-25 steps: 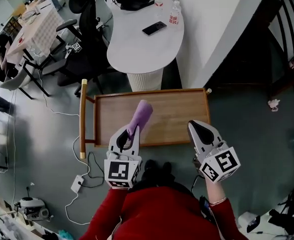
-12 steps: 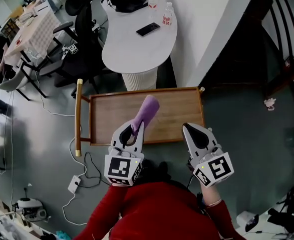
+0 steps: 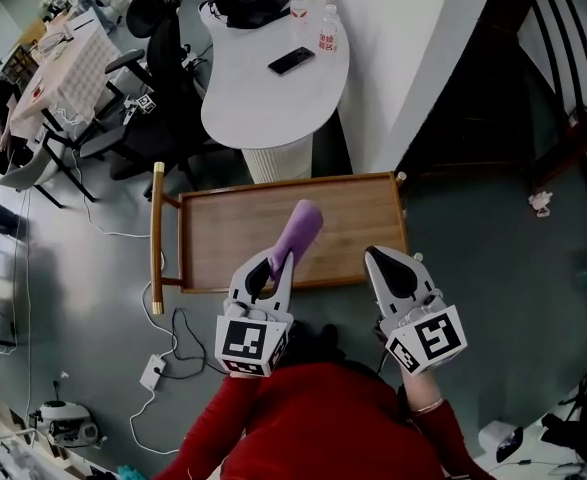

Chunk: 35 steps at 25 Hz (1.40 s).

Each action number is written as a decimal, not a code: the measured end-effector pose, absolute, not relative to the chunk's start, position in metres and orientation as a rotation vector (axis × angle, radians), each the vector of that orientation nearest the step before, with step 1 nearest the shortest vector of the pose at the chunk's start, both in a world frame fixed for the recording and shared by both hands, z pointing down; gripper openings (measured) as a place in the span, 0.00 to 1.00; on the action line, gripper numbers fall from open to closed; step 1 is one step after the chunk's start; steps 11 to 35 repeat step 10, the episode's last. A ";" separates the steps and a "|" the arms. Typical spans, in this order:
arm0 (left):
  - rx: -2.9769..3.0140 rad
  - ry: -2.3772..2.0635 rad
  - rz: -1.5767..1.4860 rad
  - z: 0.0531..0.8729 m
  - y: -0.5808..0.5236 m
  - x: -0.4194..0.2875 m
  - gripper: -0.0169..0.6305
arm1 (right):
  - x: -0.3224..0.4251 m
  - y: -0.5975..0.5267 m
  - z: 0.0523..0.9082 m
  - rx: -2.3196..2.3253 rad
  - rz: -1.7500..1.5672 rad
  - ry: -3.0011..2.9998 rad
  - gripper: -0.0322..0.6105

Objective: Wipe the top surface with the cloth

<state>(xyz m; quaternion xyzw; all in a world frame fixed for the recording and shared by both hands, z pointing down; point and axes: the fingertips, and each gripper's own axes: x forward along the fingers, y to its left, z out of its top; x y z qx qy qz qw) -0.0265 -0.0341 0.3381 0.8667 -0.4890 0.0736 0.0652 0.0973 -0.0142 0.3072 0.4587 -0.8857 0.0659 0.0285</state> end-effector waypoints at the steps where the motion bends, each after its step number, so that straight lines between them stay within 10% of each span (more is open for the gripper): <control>1: 2.616 -1.478 0.222 0.338 -0.034 -0.026 0.10 | 0.099 -0.014 0.307 1.419 0.205 -2.731 0.06; 35: 2.570 -1.517 0.225 0.340 -0.035 -0.035 0.10 | 0.098 -0.014 0.308 1.414 0.202 -2.734 0.06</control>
